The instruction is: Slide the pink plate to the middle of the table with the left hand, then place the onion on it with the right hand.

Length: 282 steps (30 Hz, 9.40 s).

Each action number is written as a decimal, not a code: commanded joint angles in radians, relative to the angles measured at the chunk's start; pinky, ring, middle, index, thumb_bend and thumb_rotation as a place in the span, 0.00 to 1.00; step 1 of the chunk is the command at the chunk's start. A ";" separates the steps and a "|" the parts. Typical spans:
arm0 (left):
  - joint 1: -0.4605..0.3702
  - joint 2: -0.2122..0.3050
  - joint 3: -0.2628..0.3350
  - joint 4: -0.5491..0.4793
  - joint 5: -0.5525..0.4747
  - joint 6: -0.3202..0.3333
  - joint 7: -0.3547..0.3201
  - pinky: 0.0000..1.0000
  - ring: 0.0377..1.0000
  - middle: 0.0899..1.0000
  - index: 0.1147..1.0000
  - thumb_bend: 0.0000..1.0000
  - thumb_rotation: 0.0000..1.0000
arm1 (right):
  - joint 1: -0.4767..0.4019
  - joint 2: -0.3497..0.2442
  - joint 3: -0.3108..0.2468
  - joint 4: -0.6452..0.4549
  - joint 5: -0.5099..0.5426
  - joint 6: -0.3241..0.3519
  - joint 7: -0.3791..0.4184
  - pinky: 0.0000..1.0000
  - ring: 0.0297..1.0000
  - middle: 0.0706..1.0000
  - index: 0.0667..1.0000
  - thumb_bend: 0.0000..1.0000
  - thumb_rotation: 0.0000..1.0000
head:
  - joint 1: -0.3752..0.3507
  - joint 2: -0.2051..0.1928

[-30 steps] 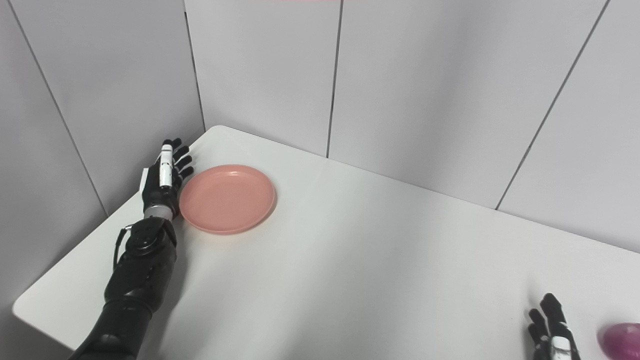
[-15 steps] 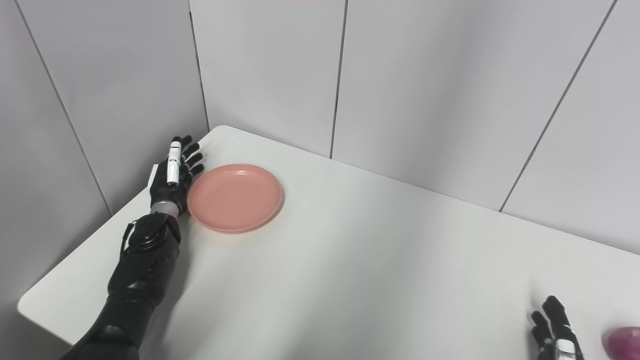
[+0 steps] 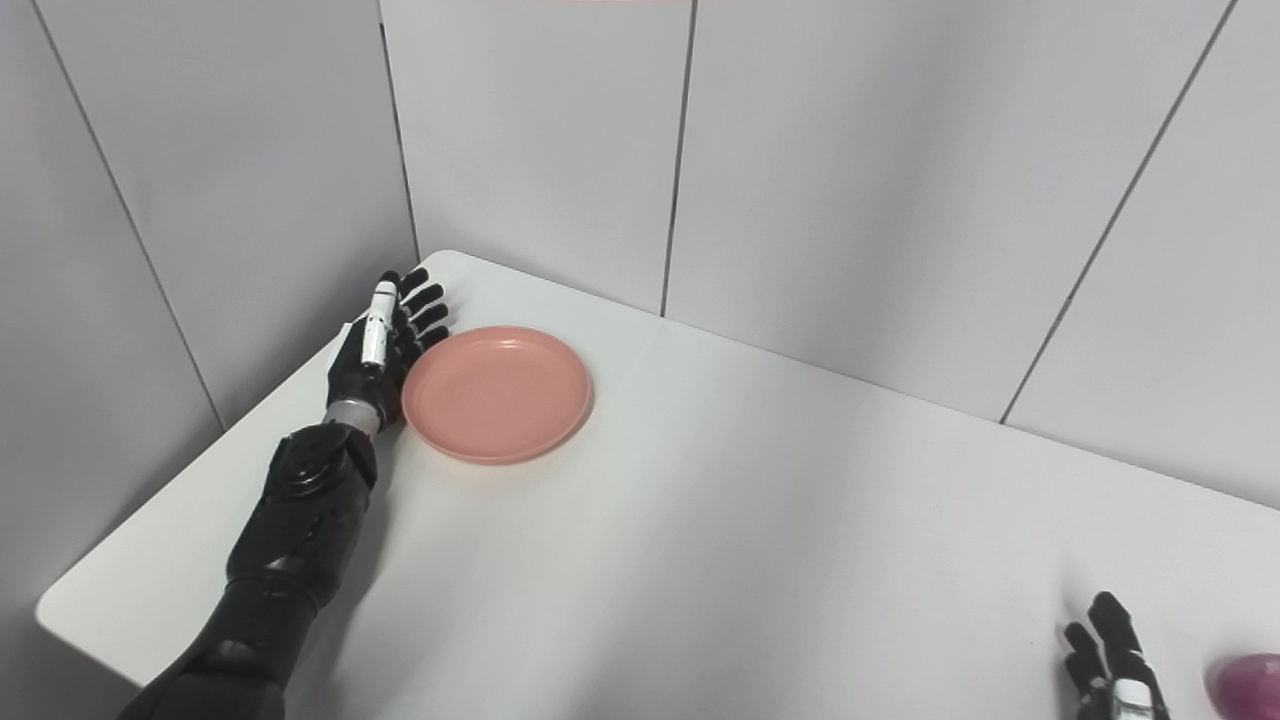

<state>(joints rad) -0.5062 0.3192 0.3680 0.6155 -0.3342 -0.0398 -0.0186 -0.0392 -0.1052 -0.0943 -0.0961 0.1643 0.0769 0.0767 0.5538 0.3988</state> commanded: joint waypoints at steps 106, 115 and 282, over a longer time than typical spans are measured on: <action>0.093 -0.279 -0.253 -0.384 0.114 0.163 0.008 0.87 0.88 0.87 0.84 0.41 1.00 | 0.062 0.051 0.077 -0.104 -0.089 -0.010 -0.039 1.00 1.00 1.00 1.00 0.06 1.00 | -0.334 0.130; 0.113 -0.311 -0.273 -0.428 0.126 0.169 0.006 0.86 0.88 0.87 0.84 0.40 1.00 | 0.059 0.055 0.079 -0.077 -0.095 -0.039 -0.042 1.00 1.00 1.00 1.00 0.11 1.00 | -0.369 0.149; 0.284 -0.408 -0.363 -0.471 0.165 0.097 -0.054 0.91 0.92 0.92 0.90 0.46 1.00 | -0.164 -0.403 -0.080 -0.255 -0.831 0.297 0.041 0.75 0.85 0.89 0.91 1.00 0.30 | -0.826 0.267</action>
<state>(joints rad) -0.2330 -0.0978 0.0006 0.1314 -0.1715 0.0458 -0.0736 -0.1855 -0.4798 -0.1572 -0.3453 -0.6602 0.3587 0.1235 -0.2730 0.6673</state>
